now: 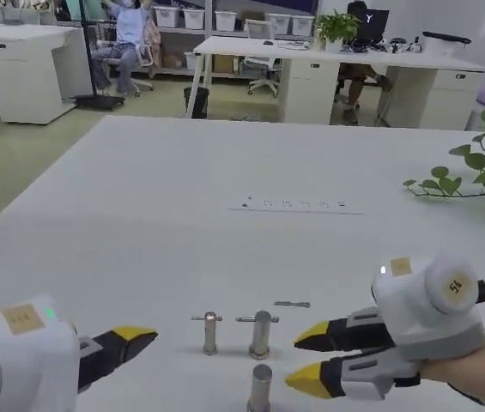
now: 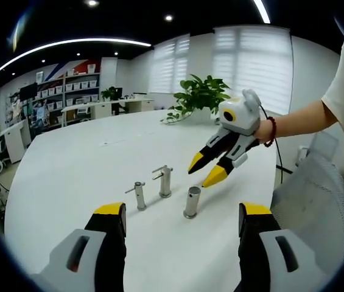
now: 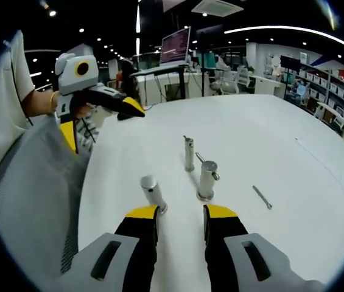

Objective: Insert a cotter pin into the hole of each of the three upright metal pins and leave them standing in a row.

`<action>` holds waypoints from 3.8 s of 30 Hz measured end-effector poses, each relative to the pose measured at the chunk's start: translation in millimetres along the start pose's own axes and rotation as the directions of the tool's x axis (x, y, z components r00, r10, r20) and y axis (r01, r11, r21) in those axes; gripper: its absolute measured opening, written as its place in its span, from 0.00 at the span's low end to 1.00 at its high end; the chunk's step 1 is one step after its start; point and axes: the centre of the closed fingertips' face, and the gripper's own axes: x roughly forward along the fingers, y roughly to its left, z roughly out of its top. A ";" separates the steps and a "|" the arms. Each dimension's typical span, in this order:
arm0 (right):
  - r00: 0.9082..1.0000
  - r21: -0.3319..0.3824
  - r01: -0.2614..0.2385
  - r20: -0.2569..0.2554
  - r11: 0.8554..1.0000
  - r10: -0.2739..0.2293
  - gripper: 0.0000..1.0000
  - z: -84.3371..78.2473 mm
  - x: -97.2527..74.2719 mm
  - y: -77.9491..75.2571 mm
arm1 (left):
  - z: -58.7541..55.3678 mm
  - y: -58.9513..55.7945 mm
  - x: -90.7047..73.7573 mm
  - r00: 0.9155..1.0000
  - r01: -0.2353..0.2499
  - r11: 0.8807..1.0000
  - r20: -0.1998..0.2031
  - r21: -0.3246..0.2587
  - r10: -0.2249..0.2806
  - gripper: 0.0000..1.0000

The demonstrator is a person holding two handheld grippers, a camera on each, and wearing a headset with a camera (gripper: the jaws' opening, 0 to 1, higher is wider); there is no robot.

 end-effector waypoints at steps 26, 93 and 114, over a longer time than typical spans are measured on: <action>0.984 0.051 0.132 -0.125 0.990 -0.125 0.25 -12.4 16.0 -99.5 | 5.2 14.3 12.4 1.000 -0.021 1.000 0.009 -0.021 0.021 0.74; 0.960 -0.240 0.146 -0.200 0.960 -0.196 0.02 13.0 24.4 -101.7 | 7.9 27.2 16.0 1.000 -0.028 0.998 0.004 -0.064 0.028 0.61; 0.990 -0.446 0.080 -0.071 0.891 -0.125 0.02 70.9 2.7 -30.3 | 29.0 24.8 27.4 1.000 0.016 0.995 0.026 -0.097 -0.014 0.46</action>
